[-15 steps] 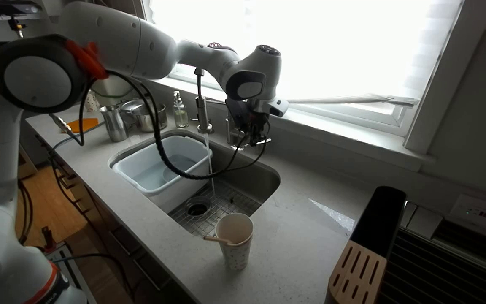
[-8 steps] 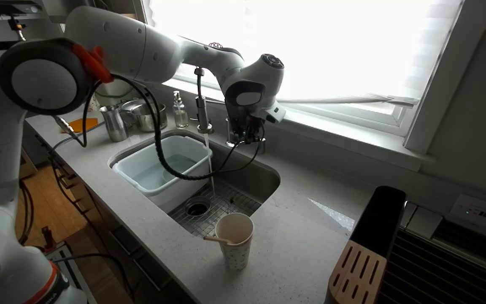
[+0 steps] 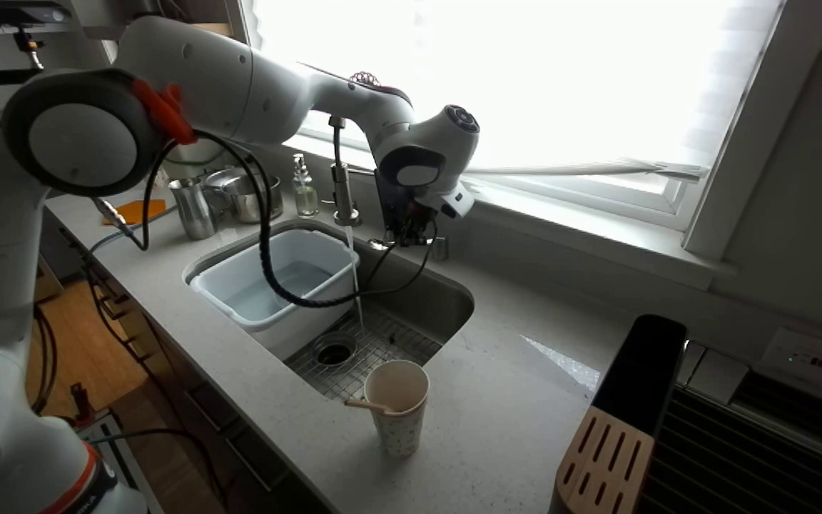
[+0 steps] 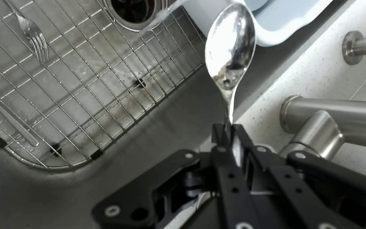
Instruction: Place the silver spoon under the running faucet then put it back on the counter.
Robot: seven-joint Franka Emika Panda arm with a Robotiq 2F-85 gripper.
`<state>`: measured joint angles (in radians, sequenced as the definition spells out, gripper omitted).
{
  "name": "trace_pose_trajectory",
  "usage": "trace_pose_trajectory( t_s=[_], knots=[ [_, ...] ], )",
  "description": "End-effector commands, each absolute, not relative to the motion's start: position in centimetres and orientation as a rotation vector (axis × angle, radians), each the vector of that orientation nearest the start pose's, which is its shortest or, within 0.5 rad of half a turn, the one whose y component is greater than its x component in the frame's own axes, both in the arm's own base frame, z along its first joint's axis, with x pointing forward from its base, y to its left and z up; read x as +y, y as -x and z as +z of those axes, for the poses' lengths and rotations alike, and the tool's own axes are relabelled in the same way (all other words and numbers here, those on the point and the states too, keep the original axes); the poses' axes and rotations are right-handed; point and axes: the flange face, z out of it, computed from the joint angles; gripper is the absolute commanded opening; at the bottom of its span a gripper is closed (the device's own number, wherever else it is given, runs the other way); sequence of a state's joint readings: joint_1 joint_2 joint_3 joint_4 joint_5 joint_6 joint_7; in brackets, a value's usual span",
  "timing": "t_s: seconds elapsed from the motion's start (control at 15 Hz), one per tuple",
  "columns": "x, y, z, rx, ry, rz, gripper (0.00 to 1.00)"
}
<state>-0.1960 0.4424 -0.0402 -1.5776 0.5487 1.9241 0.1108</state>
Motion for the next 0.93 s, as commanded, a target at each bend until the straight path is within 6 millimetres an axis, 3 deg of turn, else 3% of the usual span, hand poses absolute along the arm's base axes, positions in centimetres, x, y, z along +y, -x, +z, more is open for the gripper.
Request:
trace_pose_trajectory(
  t_s=[0.0, 0.87],
  knots=[
    [-11.5, -65.8, 38.0, 0.734, 2.505, 0.146, 0.02],
    [-9.8, -65.4, 37.7, 0.698, 2.469, 0.234, 0.02]
  ],
)
